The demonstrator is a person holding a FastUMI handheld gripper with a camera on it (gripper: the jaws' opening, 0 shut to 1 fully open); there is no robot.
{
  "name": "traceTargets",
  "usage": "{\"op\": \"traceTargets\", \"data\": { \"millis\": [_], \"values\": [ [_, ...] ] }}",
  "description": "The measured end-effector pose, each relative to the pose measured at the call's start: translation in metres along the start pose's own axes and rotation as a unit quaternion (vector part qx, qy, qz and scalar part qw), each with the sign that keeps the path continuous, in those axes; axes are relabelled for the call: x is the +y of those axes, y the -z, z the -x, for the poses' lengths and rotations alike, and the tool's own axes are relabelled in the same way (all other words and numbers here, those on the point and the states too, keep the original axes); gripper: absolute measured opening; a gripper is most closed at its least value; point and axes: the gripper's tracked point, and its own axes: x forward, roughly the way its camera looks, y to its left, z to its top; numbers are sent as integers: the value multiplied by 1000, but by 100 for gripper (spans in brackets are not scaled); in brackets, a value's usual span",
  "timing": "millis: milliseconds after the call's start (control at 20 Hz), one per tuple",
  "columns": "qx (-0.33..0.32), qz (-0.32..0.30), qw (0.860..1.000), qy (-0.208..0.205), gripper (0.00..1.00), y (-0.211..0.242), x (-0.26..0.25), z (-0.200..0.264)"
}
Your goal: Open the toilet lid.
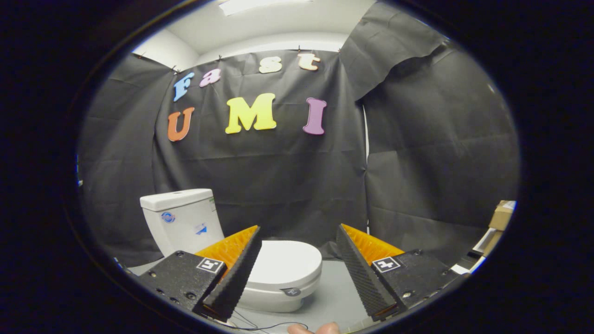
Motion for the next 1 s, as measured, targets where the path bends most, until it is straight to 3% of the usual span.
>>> {"op": "traceTargets", "data": {
  "millis": [350,500,1000],
  "values": [
    [5,-3,1000,-6,100,11,9,-3],
    [44,9,999,7,100,38,5,-11],
    [116,-119,986,6,100,79,17,-47]
  ]
}}
